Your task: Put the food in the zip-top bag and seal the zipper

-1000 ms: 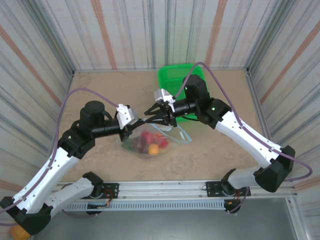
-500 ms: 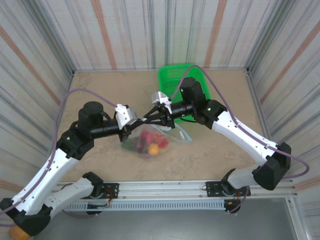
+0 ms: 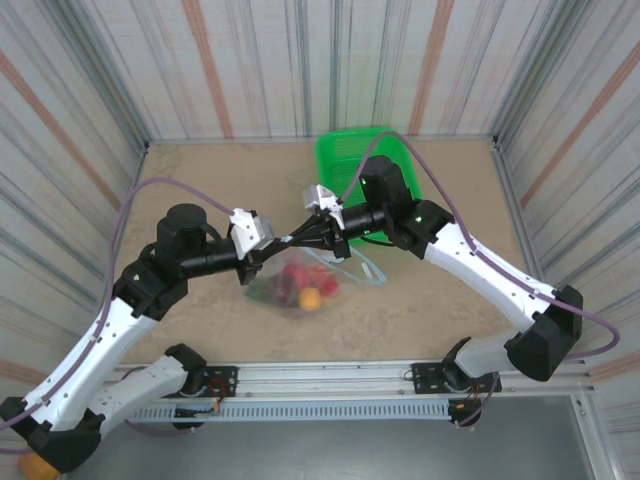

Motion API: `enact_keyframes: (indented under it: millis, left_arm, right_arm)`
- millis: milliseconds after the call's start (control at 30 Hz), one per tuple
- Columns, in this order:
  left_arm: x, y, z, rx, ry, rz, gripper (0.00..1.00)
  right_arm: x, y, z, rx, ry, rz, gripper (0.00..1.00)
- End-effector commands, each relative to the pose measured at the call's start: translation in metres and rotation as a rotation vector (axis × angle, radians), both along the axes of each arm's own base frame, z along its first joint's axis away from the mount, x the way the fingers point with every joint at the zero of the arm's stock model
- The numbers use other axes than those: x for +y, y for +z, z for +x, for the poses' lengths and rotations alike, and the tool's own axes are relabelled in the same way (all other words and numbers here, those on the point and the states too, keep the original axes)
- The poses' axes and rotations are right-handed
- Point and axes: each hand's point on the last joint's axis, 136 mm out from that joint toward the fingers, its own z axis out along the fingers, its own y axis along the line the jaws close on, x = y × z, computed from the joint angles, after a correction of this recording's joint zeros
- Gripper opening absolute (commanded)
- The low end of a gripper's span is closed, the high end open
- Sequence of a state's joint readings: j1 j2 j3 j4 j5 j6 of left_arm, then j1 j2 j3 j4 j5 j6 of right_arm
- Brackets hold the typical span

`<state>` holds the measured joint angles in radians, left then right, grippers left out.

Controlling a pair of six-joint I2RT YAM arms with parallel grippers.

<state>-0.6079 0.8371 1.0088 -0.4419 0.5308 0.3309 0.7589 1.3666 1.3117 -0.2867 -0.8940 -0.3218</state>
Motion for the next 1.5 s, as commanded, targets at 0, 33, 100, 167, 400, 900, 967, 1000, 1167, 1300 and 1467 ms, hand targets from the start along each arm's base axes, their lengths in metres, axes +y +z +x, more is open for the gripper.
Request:
enact_keyframes:
  millis: [0,33,100,167,400,900,967,1000,1167,1300,1467]
  left_arm:
    - [0.007,0.014,0.004,-0.057,0.054,-0.035,0.0]
    - [0.01,0.014,0.005,-0.065,0.073,-0.035,0.0]
    - [0.016,0.014,0.01,-0.079,0.116,-0.027,0.0]
    - [0.023,0.014,0.015,-0.091,0.165,-0.019,0.0]
    - [0.05,0.021,0.031,-0.156,0.349,-0.021,0.0]
    - [0.101,0.048,0.034,-0.291,0.604,-0.116,0.0]
    - [0.103,0.048,0.034,-0.292,0.615,-0.112,0.0]
    - [0.104,0.048,0.034,-0.291,0.619,-0.112,0.0]
    - [0.107,0.049,0.033,-0.297,0.631,-0.111,0.0]
    - [0.11,0.049,0.03,-0.3,0.635,-0.112,0.0]
    - [0.101,0.033,0.02,-0.222,0.566,-0.107,0.0]
  right_arm:
    - [-0.011,-0.005,0.0,-0.015,-0.033,-0.014,0.01]
    - [-0.014,-0.007,0.001,-0.02,-0.046,-0.017,0.01]
    - [-0.021,-0.012,0.005,-0.027,-0.081,-0.028,0.01]
    - [-0.029,-0.02,0.011,-0.03,-0.126,-0.046,0.01]
    - [-0.061,-0.052,0.018,-0.01,-0.263,-0.113,0.01]
    - [-0.133,-0.117,0.023,0.106,-0.657,-0.179,0.0]
    - [-0.137,-0.121,0.019,0.118,-0.665,-0.179,0.0]
    - [-0.142,-0.124,0.019,0.116,-0.697,-0.186,0.0]
    - [-0.161,-0.122,0.026,0.098,-0.811,-0.215,0.0]
    - [-0.166,-0.128,0.025,0.109,-0.828,-0.247,0.0]
    - [-0.168,-0.112,0.018,0.099,-0.819,-0.219,0.0]
